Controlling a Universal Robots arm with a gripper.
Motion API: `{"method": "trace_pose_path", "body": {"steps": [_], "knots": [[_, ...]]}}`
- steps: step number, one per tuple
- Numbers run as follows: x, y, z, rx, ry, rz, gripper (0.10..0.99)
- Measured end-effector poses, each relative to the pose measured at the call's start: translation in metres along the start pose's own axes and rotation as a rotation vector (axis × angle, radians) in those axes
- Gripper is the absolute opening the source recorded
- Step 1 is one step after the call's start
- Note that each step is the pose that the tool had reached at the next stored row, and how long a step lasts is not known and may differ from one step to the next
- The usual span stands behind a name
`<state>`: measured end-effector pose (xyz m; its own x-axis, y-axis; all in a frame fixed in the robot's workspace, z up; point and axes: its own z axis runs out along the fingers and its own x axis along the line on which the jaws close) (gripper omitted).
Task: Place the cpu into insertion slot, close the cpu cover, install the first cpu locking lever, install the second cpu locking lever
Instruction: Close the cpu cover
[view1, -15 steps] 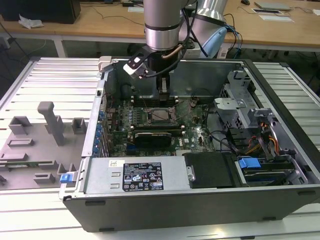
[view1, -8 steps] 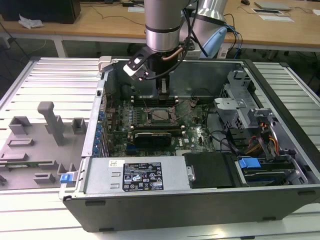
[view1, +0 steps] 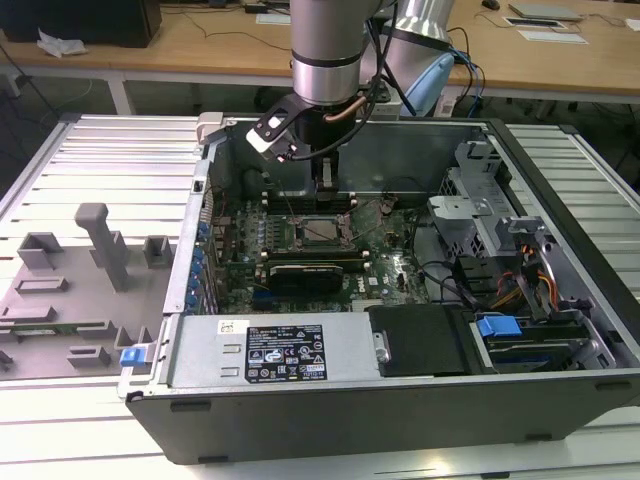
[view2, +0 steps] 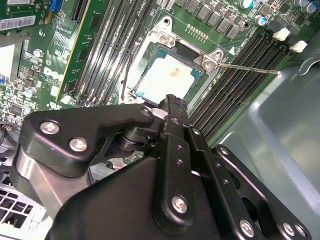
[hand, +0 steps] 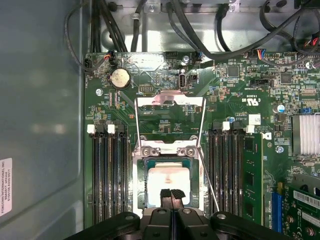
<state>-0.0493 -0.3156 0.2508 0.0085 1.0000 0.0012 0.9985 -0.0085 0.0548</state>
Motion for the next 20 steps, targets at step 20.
{"method": "trace_pose_path", "body": {"steps": [20], "knots": [[-0.0026,0.0312,-0.0033,0.005,-0.0001,0.000,0.106]]}}
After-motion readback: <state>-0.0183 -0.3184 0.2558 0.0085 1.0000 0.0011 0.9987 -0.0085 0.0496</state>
